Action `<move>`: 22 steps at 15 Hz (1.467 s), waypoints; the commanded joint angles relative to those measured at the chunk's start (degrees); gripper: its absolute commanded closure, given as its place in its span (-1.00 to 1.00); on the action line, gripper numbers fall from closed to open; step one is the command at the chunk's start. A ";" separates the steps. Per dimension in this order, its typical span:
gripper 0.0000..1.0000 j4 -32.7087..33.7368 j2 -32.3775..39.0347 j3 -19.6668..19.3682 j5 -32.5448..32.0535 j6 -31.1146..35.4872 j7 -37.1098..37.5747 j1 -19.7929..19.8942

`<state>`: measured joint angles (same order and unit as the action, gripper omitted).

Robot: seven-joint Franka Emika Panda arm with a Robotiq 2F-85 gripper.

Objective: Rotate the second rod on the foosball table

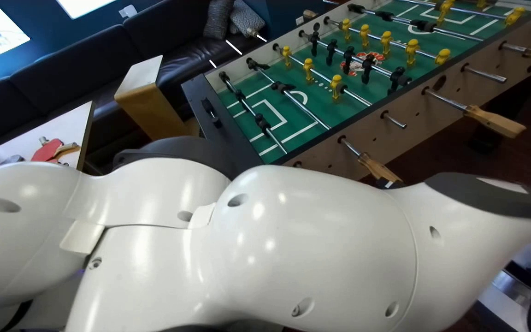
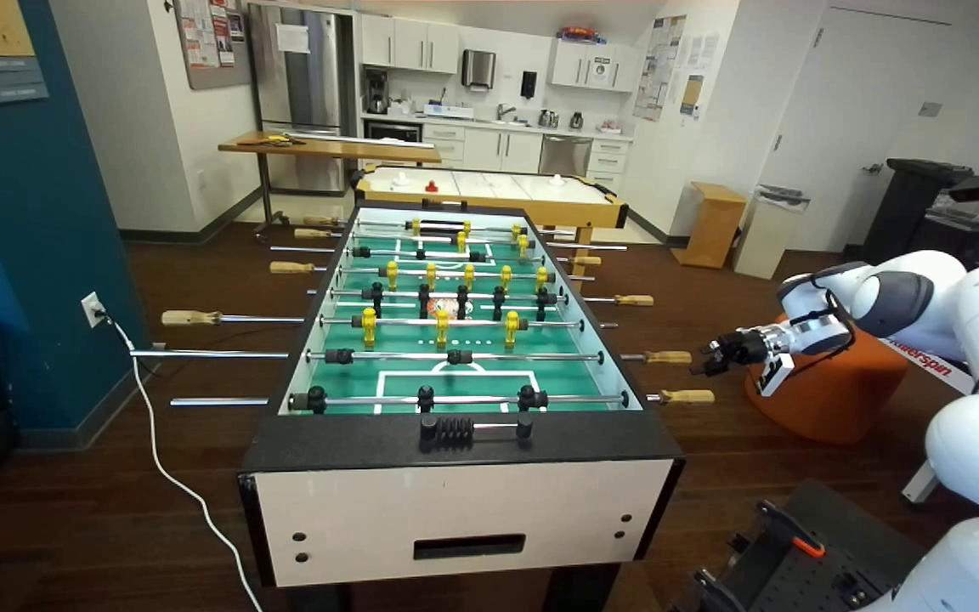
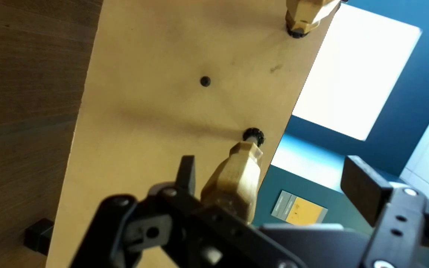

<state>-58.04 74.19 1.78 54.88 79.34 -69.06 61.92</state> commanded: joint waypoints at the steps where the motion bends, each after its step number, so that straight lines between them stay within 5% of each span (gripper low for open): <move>1: -1.00 4.63 3.65 1.82 2.67 -1.98 3.74 1.27; 14: -1.00 8.28 8.26 4.73 6.56 -3.73 7.19 1.28; 15: -0.92 8.31 8.35 4.85 6.63 -3.70 7.17 1.35; 16: -0.47 8.28 8.40 4.92 6.75 -3.62 7.13 1.39; 18: -0.39 8.30 8.49 4.97 6.93 -3.58 6.99 1.43; 22: 0.22 8.42 8.97 5.02 7.06 -3.11 6.78 1.62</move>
<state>-52.43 81.54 5.77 60.96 78.14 -64.68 62.88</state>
